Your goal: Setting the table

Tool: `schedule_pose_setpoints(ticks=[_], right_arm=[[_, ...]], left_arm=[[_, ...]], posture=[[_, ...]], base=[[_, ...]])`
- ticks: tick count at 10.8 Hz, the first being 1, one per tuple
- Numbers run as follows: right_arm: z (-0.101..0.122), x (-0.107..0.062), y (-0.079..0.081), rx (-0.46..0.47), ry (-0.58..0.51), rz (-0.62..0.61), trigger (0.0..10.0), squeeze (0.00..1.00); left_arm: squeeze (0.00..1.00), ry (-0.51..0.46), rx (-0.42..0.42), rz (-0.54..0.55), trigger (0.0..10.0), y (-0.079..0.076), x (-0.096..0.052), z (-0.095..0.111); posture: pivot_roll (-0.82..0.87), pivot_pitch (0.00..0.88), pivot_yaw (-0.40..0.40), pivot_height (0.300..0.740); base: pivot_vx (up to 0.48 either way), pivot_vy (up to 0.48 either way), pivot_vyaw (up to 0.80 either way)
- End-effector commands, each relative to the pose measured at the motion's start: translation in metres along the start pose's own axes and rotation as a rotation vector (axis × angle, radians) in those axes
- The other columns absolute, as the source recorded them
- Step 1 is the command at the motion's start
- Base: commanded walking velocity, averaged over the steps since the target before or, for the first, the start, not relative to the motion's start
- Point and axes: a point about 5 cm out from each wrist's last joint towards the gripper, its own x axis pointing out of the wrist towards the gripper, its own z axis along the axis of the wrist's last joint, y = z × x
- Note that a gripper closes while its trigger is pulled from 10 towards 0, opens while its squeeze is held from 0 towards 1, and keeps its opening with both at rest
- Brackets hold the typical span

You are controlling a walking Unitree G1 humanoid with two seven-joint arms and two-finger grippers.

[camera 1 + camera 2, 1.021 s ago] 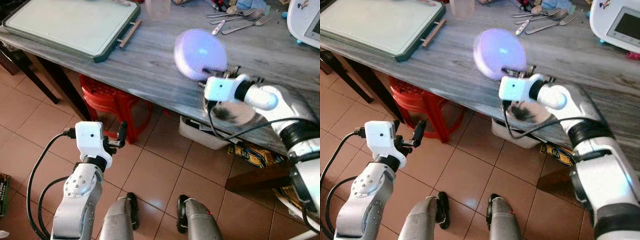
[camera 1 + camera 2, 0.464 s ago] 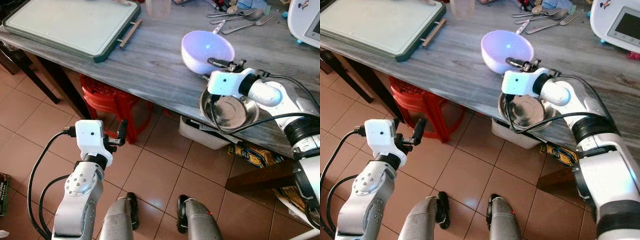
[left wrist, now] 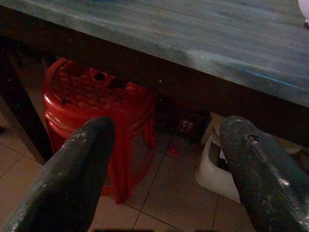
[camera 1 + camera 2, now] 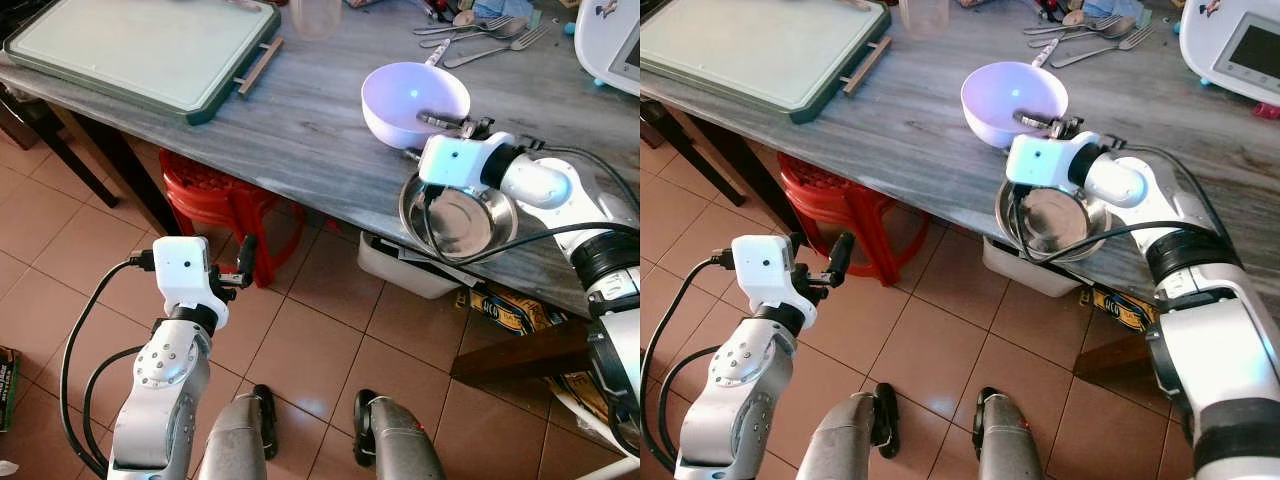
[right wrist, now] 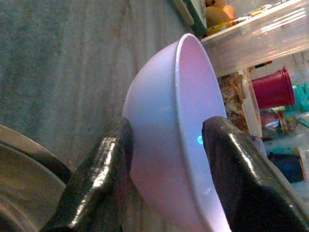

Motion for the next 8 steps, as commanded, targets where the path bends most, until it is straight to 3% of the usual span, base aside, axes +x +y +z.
schedule_pose_setpoints(ticks=[1,5,8], right_arm=[[0.003,0.000,-0.005,0.003,-0.025,-0.006,10.0,1.00],[0.022,0.001,-0.025,0.113,-0.160,-0.141,10.0,1.00],[0.022,-0.008,-0.024,0.201,-0.190,-0.237,10.0,1.00]], left_arm=[[0.00,0.017,0.008,0.010,10.0,0.001,-0.001,-0.005],[0.00,0.012,0.009,0.008,10.0,0.002,0.000,-0.004],[0.00,0.011,0.011,0.009,10.0,0.002,0.000,-0.003]], posture=[[0.00,0.251,-0.001,0.740],[0.00,0.248,0.005,0.740],[0.00,0.247,0.008,0.740]], base=[[0.000,0.000,0.00],[0.000,0.000,0.00],[0.000,0.000,0.00]])
